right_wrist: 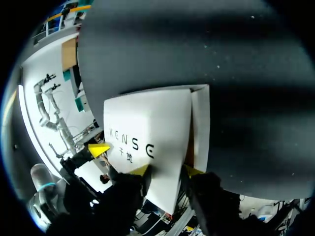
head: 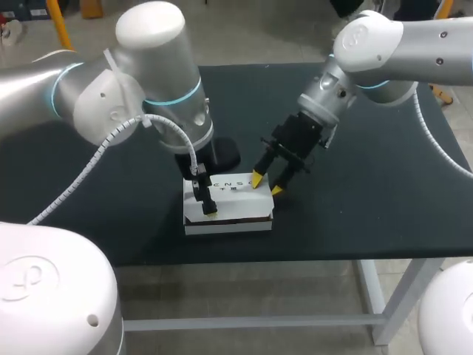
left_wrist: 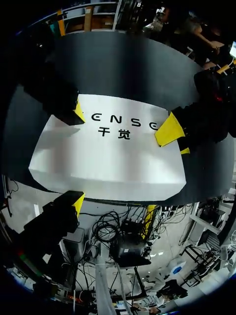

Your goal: Assemble the packaging by folding the flat box into shape, placing the metal phone stand inside, and closing the box properly

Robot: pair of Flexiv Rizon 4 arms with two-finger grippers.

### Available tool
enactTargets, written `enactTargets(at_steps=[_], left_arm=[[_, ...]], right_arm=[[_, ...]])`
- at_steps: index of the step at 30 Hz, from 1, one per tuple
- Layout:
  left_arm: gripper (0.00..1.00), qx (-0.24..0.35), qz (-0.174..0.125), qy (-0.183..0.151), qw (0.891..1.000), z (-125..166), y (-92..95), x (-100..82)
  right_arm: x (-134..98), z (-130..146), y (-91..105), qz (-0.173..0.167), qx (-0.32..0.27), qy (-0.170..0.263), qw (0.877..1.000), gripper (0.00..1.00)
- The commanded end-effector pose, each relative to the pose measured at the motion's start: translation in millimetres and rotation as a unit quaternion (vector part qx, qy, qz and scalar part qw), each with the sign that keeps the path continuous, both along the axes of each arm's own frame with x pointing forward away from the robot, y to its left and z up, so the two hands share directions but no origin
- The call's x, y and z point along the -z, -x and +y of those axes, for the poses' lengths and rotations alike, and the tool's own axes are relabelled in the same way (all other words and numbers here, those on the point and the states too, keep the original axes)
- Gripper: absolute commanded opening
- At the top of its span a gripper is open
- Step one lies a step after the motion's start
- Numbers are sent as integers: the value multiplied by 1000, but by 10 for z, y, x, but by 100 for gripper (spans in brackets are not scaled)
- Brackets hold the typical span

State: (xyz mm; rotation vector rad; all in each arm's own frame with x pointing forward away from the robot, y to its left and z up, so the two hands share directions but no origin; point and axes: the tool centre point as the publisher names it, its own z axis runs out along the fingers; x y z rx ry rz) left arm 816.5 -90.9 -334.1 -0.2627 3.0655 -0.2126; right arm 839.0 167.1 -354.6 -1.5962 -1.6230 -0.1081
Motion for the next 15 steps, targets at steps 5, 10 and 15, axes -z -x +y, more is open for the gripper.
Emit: enactTargets(at_steps=[5, 10, 15], left_arm=[[85, -3, -32, -19, 999, -59, 1, 54], [82, -5, -55, -26, 998, -75, -21, 79], [71, -5, -74, -35, 997, -93, -42, 100]], right_arm=[[2, 2, -4, 1, -1, 0, 1000, 44], [2, 2, -4, 1, -1, 0, 1000, 44], [2, 2, -4, 1, -1, 0, 1000, 44]])
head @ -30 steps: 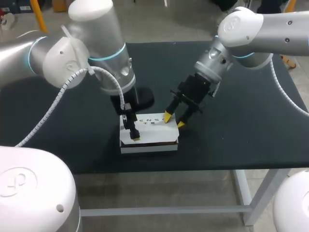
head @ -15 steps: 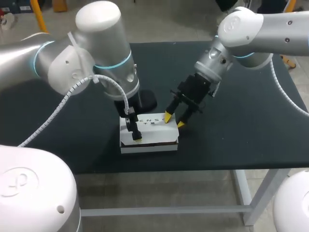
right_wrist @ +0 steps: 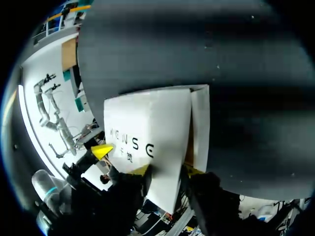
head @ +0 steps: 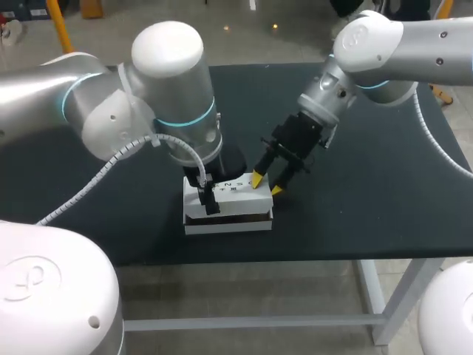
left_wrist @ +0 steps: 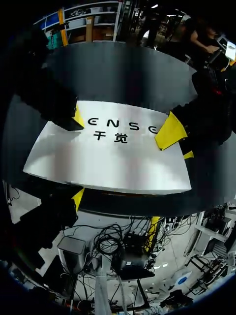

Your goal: Assemble the packaging by folding the flat box into shape, placing the metal phone stand inside, and closing the box properly

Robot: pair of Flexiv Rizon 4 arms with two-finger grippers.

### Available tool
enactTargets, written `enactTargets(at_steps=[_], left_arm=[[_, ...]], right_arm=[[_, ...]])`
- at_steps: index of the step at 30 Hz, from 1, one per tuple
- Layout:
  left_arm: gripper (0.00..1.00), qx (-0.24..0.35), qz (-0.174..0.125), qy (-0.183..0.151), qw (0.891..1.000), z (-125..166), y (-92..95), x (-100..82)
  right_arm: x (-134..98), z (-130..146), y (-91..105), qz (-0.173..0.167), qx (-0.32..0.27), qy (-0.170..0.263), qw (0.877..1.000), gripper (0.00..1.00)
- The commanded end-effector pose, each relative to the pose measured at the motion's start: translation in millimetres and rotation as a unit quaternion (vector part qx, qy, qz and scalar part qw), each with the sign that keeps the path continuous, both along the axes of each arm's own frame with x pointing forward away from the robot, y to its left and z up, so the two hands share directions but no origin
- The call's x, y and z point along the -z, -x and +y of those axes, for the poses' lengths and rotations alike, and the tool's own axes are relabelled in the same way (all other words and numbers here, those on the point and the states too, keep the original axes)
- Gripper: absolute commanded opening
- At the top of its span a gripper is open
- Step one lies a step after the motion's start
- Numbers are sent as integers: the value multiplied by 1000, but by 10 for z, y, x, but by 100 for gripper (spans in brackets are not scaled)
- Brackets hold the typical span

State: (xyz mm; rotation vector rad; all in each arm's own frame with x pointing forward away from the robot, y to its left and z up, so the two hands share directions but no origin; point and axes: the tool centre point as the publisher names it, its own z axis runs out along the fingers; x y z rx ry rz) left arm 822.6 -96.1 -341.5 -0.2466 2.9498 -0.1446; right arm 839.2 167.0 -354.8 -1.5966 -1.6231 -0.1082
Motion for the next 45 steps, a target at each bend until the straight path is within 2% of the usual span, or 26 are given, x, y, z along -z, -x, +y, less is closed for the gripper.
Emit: enactTargets(at_steps=[1, 2, 3, 7, 16, 23, 30, 45], left_arm=[[68, -3, -21, -10, 1000, -43, 20, 28], [53, -7, -30, -14, 999, -48, 21, 31], [47, -3, -35, -14, 999, -51, 22, 34], [42, -6, -48, -21, 999, -59, 29, 44], [44, 4, -67, -32, 997, -49, 52, 82], [42, 7, -72, -33, 997, -36, 52, 108], [41, 8, -72, -31, 997, -20, 49, 125], [42, 17, -66, -36, 997, -15, 76, 231]], right_arm=[[0, 3, -2, 1, -1, 0, 1000, 44], [0, 3, -2, 1, -1, 0, 1000, 44], [0, 3, -2, 1, -1, 0, 1000, 44], [0, 3, -2, 1, -1, 0, 1000, 44], [0, 3, -2, 1, -1, 0, 1000, 43], [-2, 1, 15, 0, -2, 2, 1000, 43], [-12, -49, 53, -3, -1, 9, 1000, 47], [-17, -126, 105, -5, 5, 13, 1000, 46]])
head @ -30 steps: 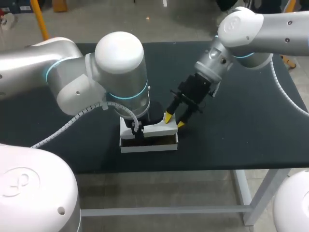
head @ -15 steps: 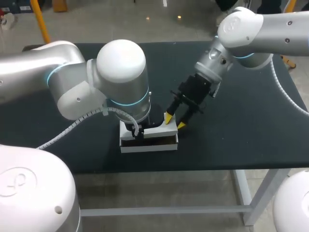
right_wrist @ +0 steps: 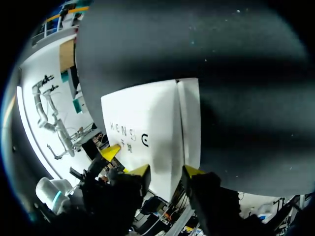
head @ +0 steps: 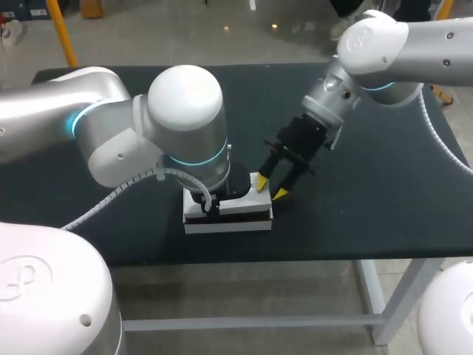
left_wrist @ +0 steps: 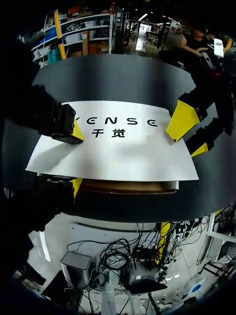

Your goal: Assemble the packaging by folding the flat box into shape, placing the metal phone stand inside, and closing the box properly

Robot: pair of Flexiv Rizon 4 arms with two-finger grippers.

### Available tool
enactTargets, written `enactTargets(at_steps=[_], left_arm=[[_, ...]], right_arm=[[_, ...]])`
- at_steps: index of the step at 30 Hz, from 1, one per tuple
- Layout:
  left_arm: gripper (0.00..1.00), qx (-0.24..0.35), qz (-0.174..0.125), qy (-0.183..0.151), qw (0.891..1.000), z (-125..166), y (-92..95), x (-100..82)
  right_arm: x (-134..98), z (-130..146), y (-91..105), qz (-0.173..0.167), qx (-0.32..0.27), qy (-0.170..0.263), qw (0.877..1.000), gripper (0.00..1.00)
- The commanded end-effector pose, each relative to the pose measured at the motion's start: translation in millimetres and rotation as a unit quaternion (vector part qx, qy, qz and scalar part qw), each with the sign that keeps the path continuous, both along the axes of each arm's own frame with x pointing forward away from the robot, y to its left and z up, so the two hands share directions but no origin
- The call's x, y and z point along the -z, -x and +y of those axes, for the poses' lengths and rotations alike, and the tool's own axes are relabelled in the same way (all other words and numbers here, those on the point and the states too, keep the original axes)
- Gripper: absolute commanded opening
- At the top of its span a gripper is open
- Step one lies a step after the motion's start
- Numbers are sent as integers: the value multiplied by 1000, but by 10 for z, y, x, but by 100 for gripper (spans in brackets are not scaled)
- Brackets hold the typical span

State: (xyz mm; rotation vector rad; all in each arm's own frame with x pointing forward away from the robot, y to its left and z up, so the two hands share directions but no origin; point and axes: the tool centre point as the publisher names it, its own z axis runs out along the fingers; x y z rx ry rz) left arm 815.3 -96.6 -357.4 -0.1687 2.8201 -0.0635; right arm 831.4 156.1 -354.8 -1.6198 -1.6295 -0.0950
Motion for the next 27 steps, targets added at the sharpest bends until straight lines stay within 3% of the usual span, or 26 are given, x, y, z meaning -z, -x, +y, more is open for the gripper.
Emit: enactTargets(at_steps=[1, 8, 15, 17, 20, 27], left_arm=[[42, -1, 3, -2, 1000, -6, 6, 79], [43, -2, 9, -1, 1000, 11, 22, 113], [46, -1, 12, 0, 1000, 22, 30, 121], [46, -2, 12, 1, 1000, 28, 30, 121], [47, -2, 13, 2, 1000, 32, 31, 117], [47, 0, 10, 3, 1000, 31, 36, 68]], right_arm=[[-17, -24, 30, -4, 3, 0, 1000, 45], [-36, -67, 52, -9, 9, -1, 1000, 45], [-154, -87, 98, -39, 14, -8, 999, 42], [-195, -81, 124, -49, 15, -9, 999, 31], [-239, -59, 158, -62, 14, -9, 998, 3], [-259, 9, 209, -75, 4, -5, 997, 0]])
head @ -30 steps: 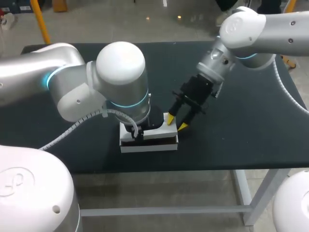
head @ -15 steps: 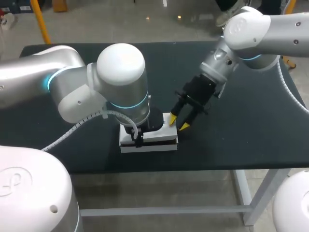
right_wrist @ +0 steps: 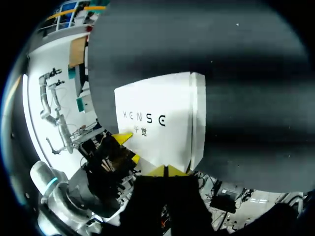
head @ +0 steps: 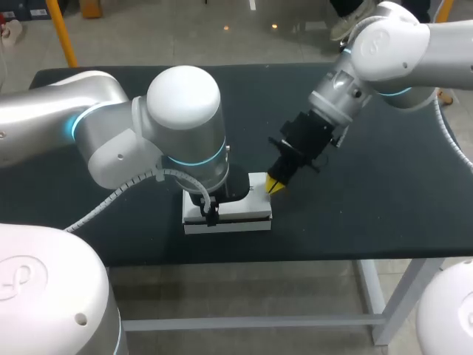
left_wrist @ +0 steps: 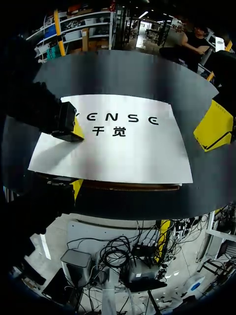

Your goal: Assemble the packaging by folding the flat box into shape, placing the metal phone stand inside, and closing the box properly

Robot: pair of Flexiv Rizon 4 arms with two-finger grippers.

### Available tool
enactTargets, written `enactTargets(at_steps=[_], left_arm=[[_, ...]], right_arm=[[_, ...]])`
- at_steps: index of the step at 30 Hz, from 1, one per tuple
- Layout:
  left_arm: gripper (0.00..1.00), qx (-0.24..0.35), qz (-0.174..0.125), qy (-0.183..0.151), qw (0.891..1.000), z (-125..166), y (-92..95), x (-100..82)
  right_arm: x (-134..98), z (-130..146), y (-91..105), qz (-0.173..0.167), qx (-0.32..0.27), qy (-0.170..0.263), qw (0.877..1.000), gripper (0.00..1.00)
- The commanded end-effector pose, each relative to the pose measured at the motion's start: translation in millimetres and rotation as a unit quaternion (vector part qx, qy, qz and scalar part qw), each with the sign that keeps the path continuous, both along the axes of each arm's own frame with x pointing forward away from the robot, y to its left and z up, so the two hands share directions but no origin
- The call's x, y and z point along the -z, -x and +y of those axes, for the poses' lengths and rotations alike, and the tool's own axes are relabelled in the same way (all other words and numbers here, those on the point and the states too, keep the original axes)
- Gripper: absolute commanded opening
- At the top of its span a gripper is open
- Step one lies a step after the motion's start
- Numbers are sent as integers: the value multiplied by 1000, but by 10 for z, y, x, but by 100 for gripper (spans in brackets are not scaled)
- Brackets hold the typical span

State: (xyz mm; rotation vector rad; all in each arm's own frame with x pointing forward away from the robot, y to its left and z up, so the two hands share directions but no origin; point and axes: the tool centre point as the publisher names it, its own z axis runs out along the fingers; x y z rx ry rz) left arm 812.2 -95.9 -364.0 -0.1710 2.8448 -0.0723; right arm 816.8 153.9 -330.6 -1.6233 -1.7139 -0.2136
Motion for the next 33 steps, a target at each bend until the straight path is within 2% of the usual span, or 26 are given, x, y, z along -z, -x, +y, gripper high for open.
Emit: enactTargets(at_steps=[1, 16, 28, 33], left_arm=[[48, -1, -3, -1, 1000, 24, 5, -5], [65, 0, -5, 2, 1000, 20, 6, -54], [58, -2, -3, 3, 1000, 19, 3, -39], [51, -3, -2, 3, 1000, 19, 4, -31]], right_arm=[[-12, 43, 70, -16, 3, 8, 1000, 0], [85, 129, 160, -28, -15, 21, 999, 0], [180, 117, 194, -23, -15, 26, 999, 0], [203, 105, 215, -22, -13, 29, 999, 0]])
